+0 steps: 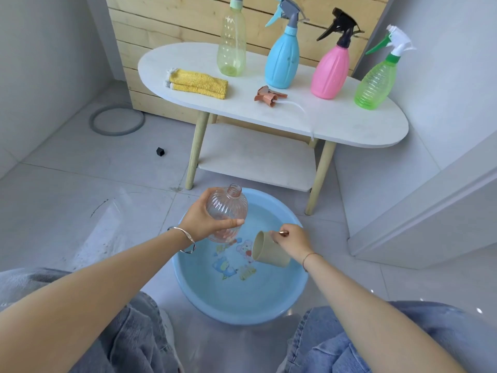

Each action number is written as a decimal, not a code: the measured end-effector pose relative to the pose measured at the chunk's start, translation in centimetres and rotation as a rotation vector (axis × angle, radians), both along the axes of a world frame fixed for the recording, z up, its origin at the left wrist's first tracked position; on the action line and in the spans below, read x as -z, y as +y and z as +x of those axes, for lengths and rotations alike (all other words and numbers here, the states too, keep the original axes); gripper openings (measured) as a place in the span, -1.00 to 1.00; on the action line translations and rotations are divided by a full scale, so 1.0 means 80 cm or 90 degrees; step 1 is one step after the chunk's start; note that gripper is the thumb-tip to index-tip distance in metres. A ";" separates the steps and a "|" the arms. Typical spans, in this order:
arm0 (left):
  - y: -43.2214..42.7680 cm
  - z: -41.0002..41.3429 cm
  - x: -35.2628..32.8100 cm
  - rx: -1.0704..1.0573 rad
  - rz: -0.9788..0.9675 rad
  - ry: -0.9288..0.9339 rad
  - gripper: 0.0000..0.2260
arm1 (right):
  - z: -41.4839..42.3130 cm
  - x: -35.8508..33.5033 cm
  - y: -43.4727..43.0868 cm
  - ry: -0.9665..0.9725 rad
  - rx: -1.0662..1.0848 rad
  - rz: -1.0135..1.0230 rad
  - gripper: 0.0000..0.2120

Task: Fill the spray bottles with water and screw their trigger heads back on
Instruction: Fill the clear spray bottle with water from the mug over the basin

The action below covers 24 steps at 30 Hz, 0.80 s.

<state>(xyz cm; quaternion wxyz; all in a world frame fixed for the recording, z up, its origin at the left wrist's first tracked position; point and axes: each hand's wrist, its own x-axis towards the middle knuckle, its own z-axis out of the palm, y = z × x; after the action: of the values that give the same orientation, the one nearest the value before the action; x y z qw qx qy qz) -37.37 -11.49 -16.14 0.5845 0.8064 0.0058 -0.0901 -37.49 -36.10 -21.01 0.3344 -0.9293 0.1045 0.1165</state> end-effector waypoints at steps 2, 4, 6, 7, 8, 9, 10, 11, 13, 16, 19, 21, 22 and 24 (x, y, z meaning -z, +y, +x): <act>0.001 0.001 0.001 0.001 0.013 -0.006 -0.33 | -0.013 0.019 0.005 0.012 0.009 -0.031 -0.56; 0.003 0.002 0.002 0.002 0.014 -0.008 -0.33 | -0.022 0.037 0.005 0.031 0.019 -0.030 -0.56; 0.004 0.003 0.003 -0.002 0.010 -0.005 -0.30 | -0.025 0.045 0.004 0.047 0.029 -0.031 -0.59; 0.004 0.004 0.002 -0.001 0.009 -0.005 -0.29 | -0.025 0.047 0.003 0.049 0.026 -0.033 -0.60; 0.005 0.003 0.002 0.001 0.009 -0.006 -0.27 | -0.025 0.047 0.003 0.053 0.014 -0.040 -0.60; 0.006 0.003 0.003 0.004 0.009 -0.007 -0.25 | -0.025 0.049 0.003 0.057 -0.006 -0.053 -0.59; 0.007 0.004 0.004 0.005 0.010 -0.005 -0.22 | -0.026 0.050 0.004 0.062 -0.023 -0.066 -0.59; 0.009 0.004 0.005 0.006 0.011 -0.004 -0.18 | -0.026 0.051 0.004 0.067 -0.036 -0.076 -0.58; 0.011 0.005 0.008 0.006 0.019 0.001 -0.14 | -0.028 0.056 0.005 0.081 -0.050 -0.084 -0.59; 0.014 0.005 0.011 0.006 0.026 0.002 -0.13 | -0.032 0.063 0.007 0.104 -0.066 -0.094 -0.60; 0.015 0.004 0.011 0.006 0.026 -0.003 -0.12 | -0.037 0.066 0.011 0.115 -0.070 -0.085 -0.60; 0.015 0.005 0.010 0.003 0.025 -0.003 -0.12 | -0.039 0.068 0.012 0.123 -0.069 -0.063 -0.60; 0.015 0.005 0.009 0.001 0.023 -0.003 -0.11 | -0.040 0.069 0.012 0.123 -0.061 -0.041 -0.60; 0.015 0.005 0.009 -0.003 0.021 -0.002 -0.11 | -0.041 0.068 0.011 0.123 -0.024 0.013 -0.61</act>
<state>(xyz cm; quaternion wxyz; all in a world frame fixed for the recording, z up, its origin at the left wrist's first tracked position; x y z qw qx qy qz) -36.95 -10.27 -16.83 0.5714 0.8160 0.0081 -0.0875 -40.80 -35.20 -26.43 0.3303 -0.9120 0.1179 0.2127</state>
